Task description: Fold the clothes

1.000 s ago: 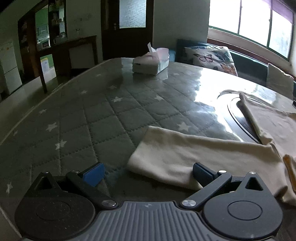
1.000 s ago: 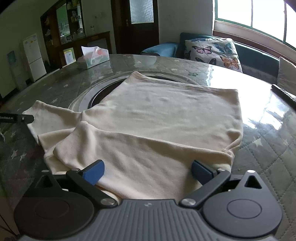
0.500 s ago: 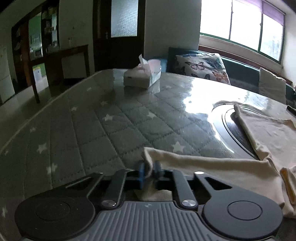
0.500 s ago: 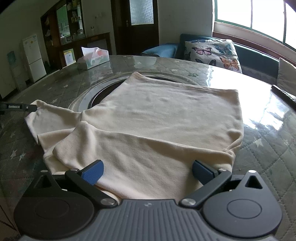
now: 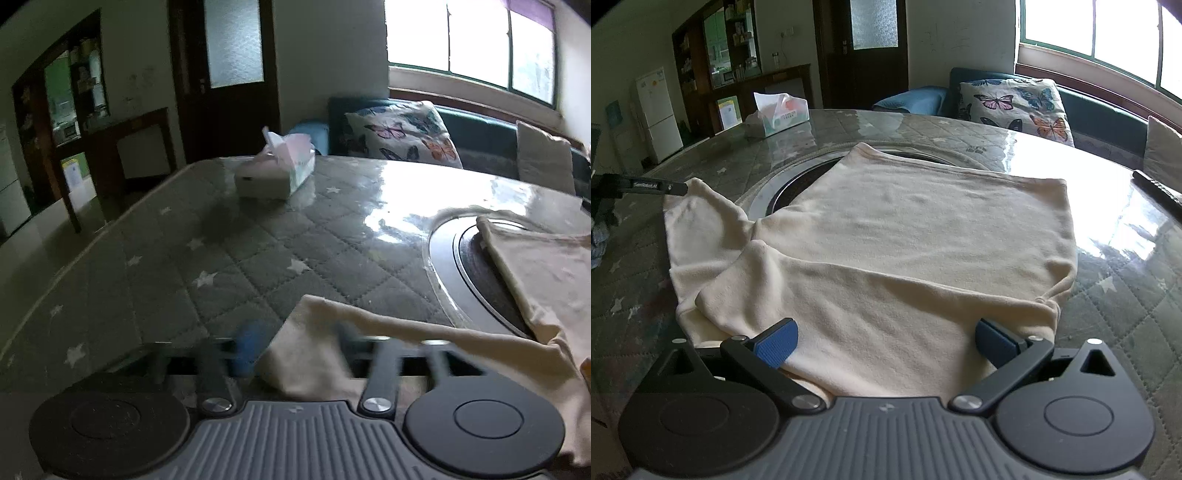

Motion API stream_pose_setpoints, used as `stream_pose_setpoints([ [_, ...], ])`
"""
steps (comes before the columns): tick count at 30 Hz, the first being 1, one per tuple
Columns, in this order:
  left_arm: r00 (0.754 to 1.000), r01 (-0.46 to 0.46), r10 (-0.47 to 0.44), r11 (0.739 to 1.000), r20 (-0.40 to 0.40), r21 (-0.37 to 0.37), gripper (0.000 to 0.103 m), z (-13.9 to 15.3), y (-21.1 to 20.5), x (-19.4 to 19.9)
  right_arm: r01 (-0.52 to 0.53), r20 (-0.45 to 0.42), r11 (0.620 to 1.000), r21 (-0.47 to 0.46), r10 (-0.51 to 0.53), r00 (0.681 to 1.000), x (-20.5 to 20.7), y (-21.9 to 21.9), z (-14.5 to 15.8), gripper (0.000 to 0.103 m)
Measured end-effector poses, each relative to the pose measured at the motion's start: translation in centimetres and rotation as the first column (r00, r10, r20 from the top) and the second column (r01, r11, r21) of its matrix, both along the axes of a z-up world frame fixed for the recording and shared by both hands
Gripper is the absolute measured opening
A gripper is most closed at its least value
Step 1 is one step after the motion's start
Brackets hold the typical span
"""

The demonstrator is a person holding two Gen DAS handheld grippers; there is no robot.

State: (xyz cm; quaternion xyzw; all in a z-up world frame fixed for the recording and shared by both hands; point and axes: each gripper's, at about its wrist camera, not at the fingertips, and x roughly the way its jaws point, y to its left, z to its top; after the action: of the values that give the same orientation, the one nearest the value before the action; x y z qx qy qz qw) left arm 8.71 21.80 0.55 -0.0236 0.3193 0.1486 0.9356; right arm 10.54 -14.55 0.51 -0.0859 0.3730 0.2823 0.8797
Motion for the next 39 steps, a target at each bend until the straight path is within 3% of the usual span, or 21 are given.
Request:
stream_pose_setpoints([
  [3, 1.000, -0.009, 0.009, 1.000, 0.009, -0.006, 0.076, 0.1, -0.4, -1.3, -0.001, 0.000, 1.000, 0.001, 0.001, 1.000, 0.1, 0.1, 0.0, 0.103],
  [8, 0.999, -0.027, 0.026, 0.998, -0.021, -0.048, 0.072, -0.7, -0.5, -1.0, -0.001, 0.000, 1.000, 0.002, 0.001, 1.000, 0.1, 0.3, 0.1, 0.103],
  [9, 0.999, -0.028, 0.026, 0.998, -0.029, -0.056, 0.065, -0.9, -0.5, -0.7, 0.000, 0.001, 1.000, 0.002, 0.000, 1.000, 0.1, 0.3, 0.1, 0.103],
  [10, 0.999, -0.028, 0.026, 0.997, -0.037, -0.066, 0.052, -1.0, -0.4, -0.6, 0.001, 0.003, 1.000, 0.002, -0.001, 1.000, 0.1, 0.2, 0.2, 0.103],
  [11, 0.999, -0.030, 0.028, 0.997, -0.035, -0.077, 0.048, -1.1, -0.3, -0.4, 0.002, 0.005, 1.000, 0.003, -0.002, 1.000, 0.0, 0.2, 0.2, 0.103],
  [13, 0.999, -0.035, 0.033, 0.996, -0.025, -0.083, 0.021, -1.0, -0.3, -0.3, 0.005, 0.008, 1.000, 0.004, -0.005, 1.000, 0.0, 0.1, 0.2, 0.103],
  [15, 0.999, -0.039, 0.037, 0.994, -0.018, -0.099, 0.011, -0.7, -0.2, -0.1, 0.007, 0.011, 1.000, 0.005, -0.007, 1.000, -0.1, 0.1, 0.3, 0.103],
  [19, 0.999, -0.007, 0.010, 0.996, 0.035, -0.093, 0.007, 1.3, -1.6, -0.4, 0.011, 0.017, 1.000, 0.007, -0.011, 1.000, -0.2, -0.1, 0.4, 0.103],
  [23, 0.990, 0.099, -0.089, 0.992, 0.112, -0.083, 0.007, 4.3, -5.1, -0.9, 0.021, 0.024, 0.999, 0.027, -0.022, 0.999, -0.2, -0.6, 0.7, 0.102],
  [26, 0.966, 0.216, -0.202, 0.974, 0.164, -0.072, 0.007, 6.5, -9.0, -1.1, 0.030, 0.026, 0.999, 0.046, -0.031, 0.999, -0.3, -1.1, 0.9, 0.102],
  [29, 0.927, 0.337, -0.318, 0.939, 0.200, -0.067, 0.007, 8.1, -13.1, -1.2, 0.037, 0.029, 0.997, 0.061, -0.039, 0.999, -0.4, -1.8, 1.1, 0.101],
  [35, 0.817, 0.561, -0.541, 0.825, 0.200, -0.061, 0.007, 8.3, -21.2, -1.1, 0.057, 0.036, 0.994, 0.097, -0.061, 0.997, -0.8, -3.6, 1.5, 0.099],
  [39, 0.772, 0.633, -0.617, 0.769, 0.152, -0.096, 0.011, 7.0, -24.2, -0.5, 0.074, 0.031, 0.991, 0.111, -0.078, 0.997, -1.1, -4.8, 1.5, 0.094],
])
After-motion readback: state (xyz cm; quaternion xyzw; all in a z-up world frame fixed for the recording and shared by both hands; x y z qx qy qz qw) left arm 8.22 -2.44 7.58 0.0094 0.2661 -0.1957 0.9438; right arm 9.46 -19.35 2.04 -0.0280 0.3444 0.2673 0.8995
